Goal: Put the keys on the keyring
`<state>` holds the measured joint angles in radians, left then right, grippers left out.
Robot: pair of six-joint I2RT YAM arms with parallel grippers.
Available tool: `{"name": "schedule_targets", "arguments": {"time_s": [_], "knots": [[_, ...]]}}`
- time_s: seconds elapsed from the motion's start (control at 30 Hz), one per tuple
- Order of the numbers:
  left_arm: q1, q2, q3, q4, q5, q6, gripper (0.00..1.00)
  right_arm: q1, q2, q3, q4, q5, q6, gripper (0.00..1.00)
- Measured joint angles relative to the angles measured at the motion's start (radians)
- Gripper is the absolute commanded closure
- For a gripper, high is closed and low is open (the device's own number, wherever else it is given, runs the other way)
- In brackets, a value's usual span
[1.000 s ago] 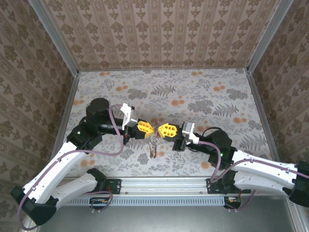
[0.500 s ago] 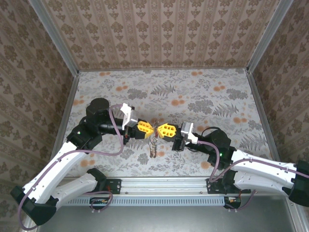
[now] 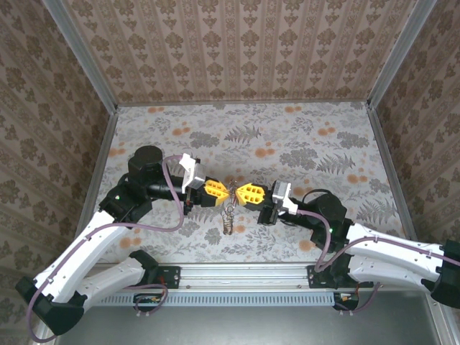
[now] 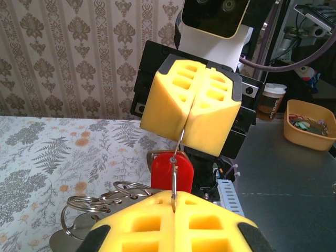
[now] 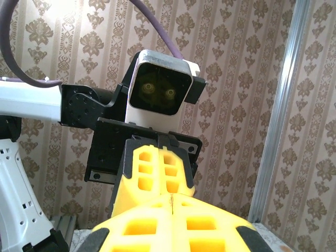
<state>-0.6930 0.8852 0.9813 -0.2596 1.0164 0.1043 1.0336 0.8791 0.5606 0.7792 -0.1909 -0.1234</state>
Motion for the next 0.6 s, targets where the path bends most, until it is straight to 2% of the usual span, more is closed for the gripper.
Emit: {"name": "schedule_targets", "arguments": {"time_s": [0.6], "knots": [[0.0, 0.0, 0.0, 0.0, 0.0, 0.0, 1.0, 0.0, 0.023, 0.0, 0.002, 0.0, 0.018, 1.0]]}}
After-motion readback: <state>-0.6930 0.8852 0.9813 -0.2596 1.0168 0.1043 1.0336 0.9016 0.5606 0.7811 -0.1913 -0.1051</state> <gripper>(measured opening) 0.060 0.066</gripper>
